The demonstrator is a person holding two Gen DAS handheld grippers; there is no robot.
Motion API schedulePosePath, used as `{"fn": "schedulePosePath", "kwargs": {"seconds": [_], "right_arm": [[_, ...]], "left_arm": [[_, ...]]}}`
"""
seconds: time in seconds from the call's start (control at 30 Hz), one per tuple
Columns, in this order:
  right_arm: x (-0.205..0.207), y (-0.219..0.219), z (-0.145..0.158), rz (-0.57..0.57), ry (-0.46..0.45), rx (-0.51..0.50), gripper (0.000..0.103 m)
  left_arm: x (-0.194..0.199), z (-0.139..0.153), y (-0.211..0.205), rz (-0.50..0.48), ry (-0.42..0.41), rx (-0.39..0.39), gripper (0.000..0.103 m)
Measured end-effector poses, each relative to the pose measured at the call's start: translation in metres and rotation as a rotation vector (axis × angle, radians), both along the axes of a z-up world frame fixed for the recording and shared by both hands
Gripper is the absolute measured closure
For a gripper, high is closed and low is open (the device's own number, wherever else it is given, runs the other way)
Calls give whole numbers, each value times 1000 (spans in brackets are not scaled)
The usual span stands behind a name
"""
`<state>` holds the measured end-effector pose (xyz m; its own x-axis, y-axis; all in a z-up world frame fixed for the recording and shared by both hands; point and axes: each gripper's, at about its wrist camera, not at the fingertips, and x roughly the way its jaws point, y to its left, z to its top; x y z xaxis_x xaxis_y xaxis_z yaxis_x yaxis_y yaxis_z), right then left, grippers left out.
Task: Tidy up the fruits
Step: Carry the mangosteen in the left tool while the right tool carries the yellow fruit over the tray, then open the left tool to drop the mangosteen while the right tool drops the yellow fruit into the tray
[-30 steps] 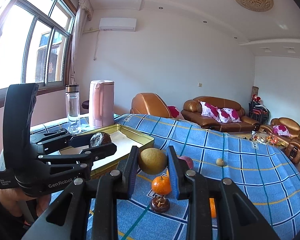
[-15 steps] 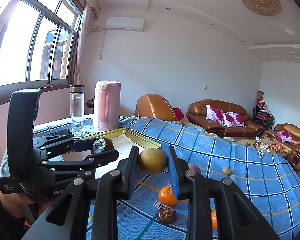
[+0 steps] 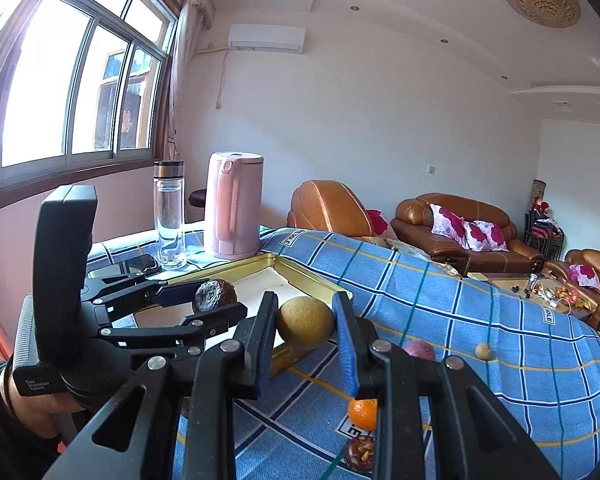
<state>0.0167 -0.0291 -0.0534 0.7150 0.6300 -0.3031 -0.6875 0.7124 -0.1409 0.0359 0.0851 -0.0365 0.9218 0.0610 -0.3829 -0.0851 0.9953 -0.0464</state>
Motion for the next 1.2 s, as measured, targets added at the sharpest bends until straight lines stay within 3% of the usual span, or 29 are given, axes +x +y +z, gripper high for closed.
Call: {"fn": "schedulePosePath", "kwargs": {"seconds": [0.53,1.2], "right_arm": [[25,47,-13,55,60,-52,73],[58,86,-34,87,140,-104,73]], "left_arm": [[16,-17,43,66,70,2,61],[41,-25,68,76,169,32,61]]}}
